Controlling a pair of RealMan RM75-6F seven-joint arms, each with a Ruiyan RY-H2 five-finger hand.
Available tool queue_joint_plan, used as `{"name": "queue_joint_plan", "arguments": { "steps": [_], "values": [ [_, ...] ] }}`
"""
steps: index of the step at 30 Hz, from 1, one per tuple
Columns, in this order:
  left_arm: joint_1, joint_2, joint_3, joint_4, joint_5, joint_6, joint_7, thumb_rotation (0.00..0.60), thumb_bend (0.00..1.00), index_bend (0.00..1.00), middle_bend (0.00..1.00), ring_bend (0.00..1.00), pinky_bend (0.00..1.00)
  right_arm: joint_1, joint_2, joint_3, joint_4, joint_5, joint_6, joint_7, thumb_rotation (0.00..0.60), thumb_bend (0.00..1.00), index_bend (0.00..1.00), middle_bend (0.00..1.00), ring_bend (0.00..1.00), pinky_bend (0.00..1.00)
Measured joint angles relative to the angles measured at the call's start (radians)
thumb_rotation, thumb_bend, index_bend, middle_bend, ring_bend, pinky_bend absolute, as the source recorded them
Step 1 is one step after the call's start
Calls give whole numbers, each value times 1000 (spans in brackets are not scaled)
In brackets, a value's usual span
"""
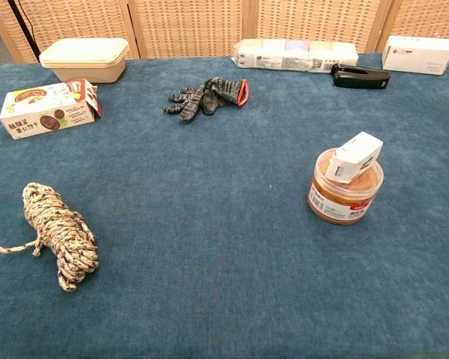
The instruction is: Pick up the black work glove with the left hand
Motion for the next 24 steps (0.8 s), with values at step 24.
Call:
{"name": "queue_joint_plan", "arguments": {
  "steps": [24],
  "values": [
    [-320,38,-155,-112,-182,-407,11,600,138,0,0,0,0,33,-20,20,20,73,-82,-15,600,0,0,0,0,0]
  ]
}}
